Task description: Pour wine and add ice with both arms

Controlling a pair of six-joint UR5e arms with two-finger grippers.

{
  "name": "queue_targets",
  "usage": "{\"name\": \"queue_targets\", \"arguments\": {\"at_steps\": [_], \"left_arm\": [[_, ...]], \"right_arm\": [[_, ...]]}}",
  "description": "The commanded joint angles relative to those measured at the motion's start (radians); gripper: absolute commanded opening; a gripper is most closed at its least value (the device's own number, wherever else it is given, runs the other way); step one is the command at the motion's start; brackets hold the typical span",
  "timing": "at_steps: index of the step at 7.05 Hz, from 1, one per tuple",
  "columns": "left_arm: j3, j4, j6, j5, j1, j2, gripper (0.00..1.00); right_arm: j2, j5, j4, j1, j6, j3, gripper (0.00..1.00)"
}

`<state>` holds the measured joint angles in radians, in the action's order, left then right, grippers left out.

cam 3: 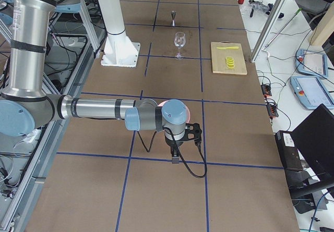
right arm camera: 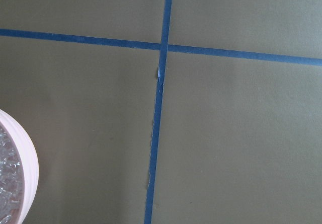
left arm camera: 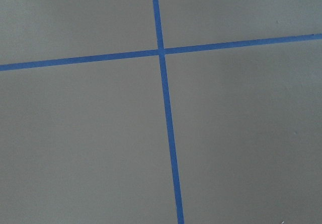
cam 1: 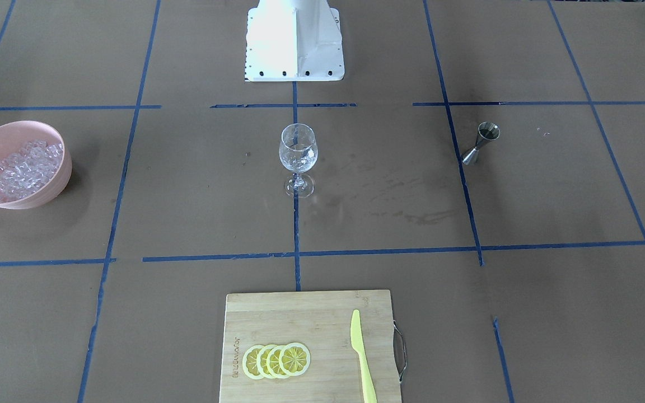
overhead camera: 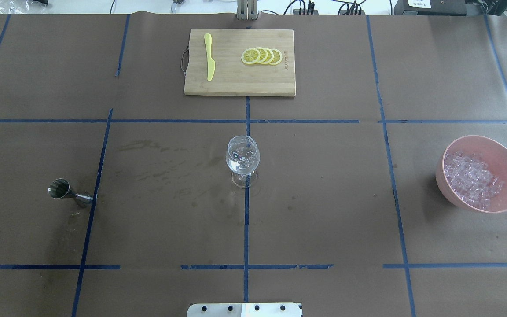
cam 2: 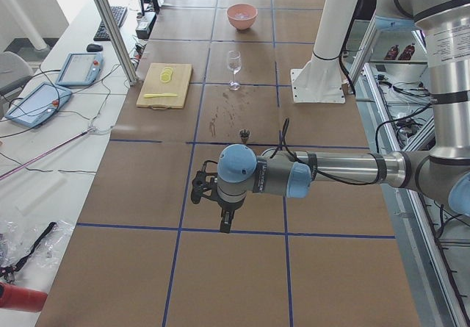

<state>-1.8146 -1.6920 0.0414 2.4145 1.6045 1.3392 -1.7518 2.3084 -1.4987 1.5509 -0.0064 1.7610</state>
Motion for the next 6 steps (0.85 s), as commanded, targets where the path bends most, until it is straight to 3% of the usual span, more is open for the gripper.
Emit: {"name": "queue_targets", "arguments": {"at_steps": [1,6], "left_arm": [[0.001,-0.002,0.003,0.000,0.000,0.005,1.00],[0.000,-0.002,0.003,0.000,-0.002,0.024,1.00]], "right_arm": [[0.002,0.002,0.002,0.000,0.000,0.000,1.00],[0.003,0.034,0.106,-0.011,0.009,0.017,1.00]]}}
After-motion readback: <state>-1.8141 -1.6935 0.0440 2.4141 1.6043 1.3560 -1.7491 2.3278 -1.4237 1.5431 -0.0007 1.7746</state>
